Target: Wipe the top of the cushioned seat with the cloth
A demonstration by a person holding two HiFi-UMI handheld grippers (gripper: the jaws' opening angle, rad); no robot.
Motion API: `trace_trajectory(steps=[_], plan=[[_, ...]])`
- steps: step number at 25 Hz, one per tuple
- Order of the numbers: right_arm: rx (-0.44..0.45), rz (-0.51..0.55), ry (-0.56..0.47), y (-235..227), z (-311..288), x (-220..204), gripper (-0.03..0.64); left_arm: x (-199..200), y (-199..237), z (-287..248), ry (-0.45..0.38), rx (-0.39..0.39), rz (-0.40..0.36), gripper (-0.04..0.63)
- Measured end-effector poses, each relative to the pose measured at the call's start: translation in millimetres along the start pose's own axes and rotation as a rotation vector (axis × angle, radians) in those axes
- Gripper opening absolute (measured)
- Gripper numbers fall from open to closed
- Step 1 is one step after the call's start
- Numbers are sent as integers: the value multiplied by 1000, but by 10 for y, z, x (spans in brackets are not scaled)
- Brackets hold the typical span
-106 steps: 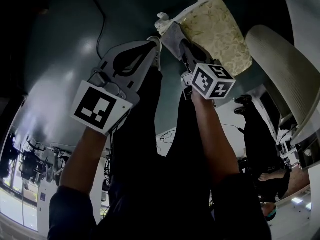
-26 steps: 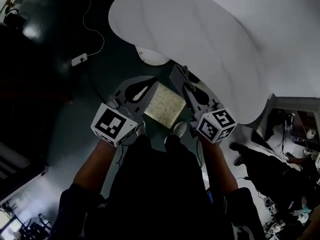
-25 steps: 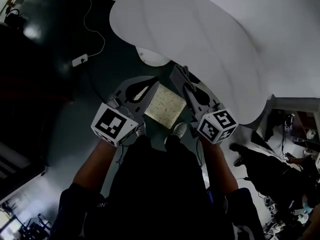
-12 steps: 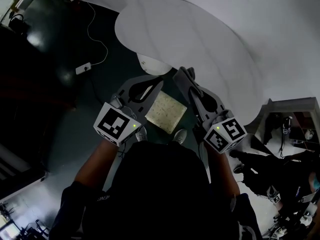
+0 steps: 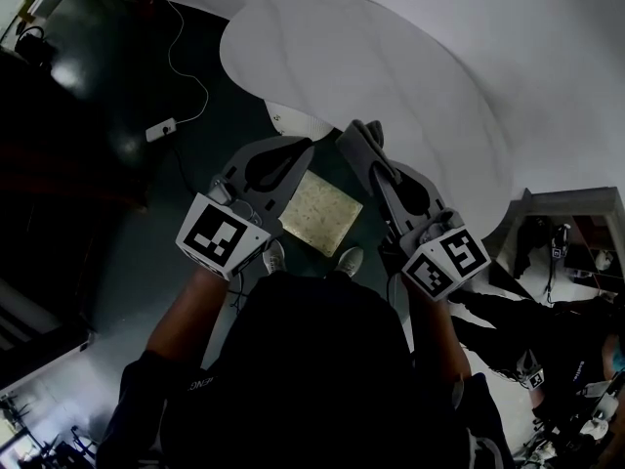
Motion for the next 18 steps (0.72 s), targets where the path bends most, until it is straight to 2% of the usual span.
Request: trace_trajectory(steps=[18], plan=[[21, 35, 12, 2, -9, 49, 32, -64, -30, -71, -1, 7, 17, 7]])
Point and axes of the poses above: the fingertips, and each gripper's own axes: z backward along the fingers, y to its left, x out of its top, the point moved 2 cm from there along z, backward along the fingers, and after that the axes turned 3 degrees about -y, right-handed, at the moved point
